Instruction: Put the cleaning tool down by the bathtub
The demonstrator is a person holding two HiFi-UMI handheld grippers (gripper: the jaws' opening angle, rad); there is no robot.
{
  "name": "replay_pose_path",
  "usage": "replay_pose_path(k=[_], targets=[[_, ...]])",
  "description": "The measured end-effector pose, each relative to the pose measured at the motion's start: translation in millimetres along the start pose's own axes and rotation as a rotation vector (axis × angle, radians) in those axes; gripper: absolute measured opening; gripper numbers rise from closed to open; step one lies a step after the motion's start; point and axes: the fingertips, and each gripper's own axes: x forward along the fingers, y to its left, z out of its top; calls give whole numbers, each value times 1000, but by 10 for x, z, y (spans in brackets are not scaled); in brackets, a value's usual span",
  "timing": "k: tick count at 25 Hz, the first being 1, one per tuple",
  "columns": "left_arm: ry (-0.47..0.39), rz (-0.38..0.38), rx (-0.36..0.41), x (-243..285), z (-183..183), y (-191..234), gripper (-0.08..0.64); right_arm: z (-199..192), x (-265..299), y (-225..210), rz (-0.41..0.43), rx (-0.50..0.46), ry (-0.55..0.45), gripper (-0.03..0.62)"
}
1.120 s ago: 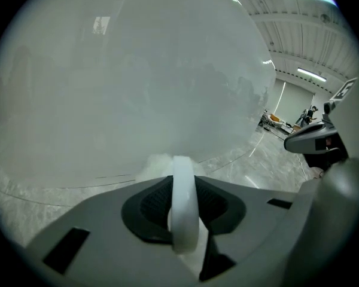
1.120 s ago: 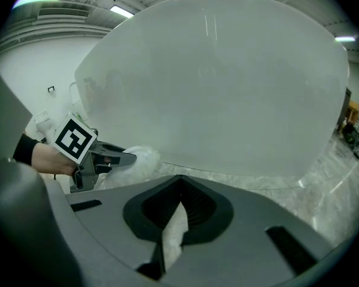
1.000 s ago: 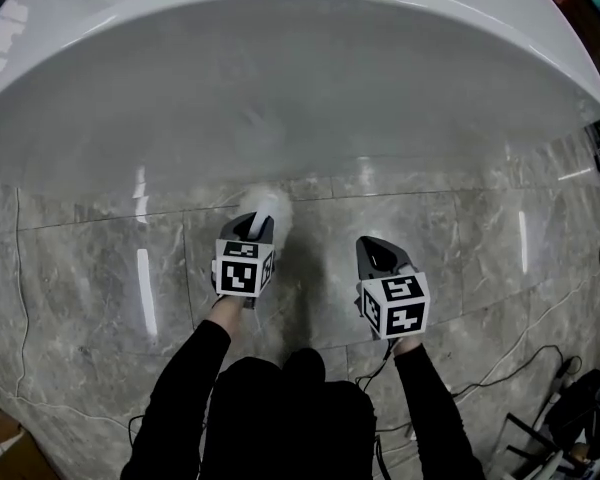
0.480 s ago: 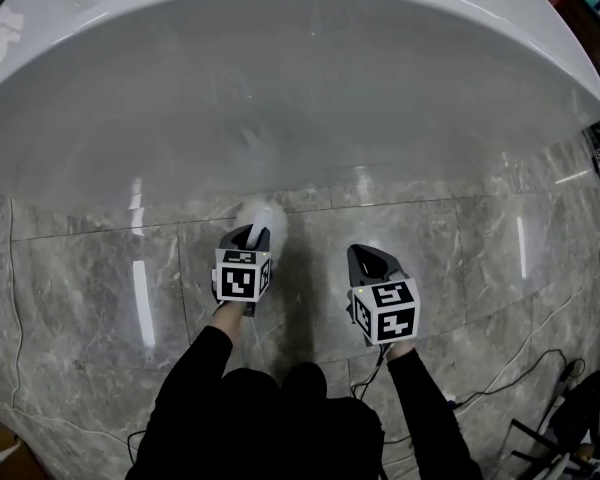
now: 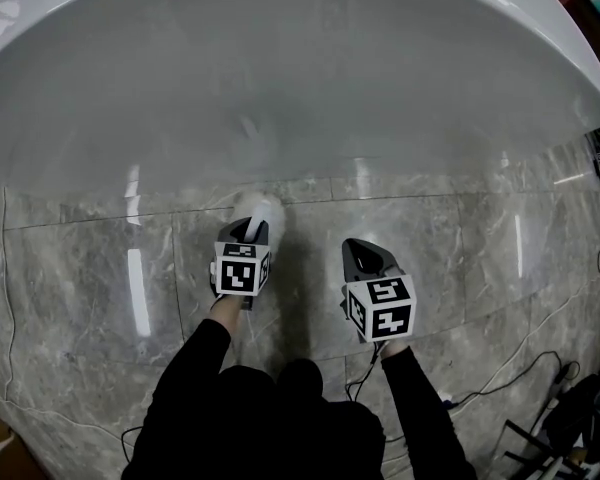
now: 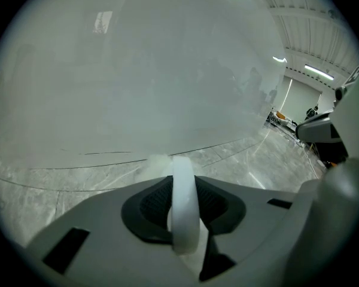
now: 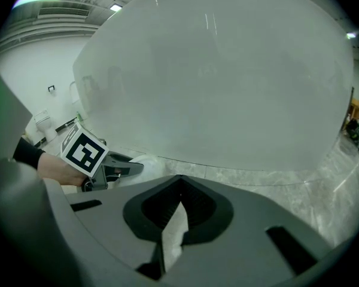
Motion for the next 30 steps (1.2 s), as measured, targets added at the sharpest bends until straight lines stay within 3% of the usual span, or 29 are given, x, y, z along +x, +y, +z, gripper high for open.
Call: replay_pose_path(k=[15, 30], targets=[[19, 3, 36, -30, -67, -15, 109, -89, 136, 183, 19, -10, 27, 0], [-83, -15, 59, -512, 350, -22, 109, -38, 81, 411, 29, -24, 29, 0]])
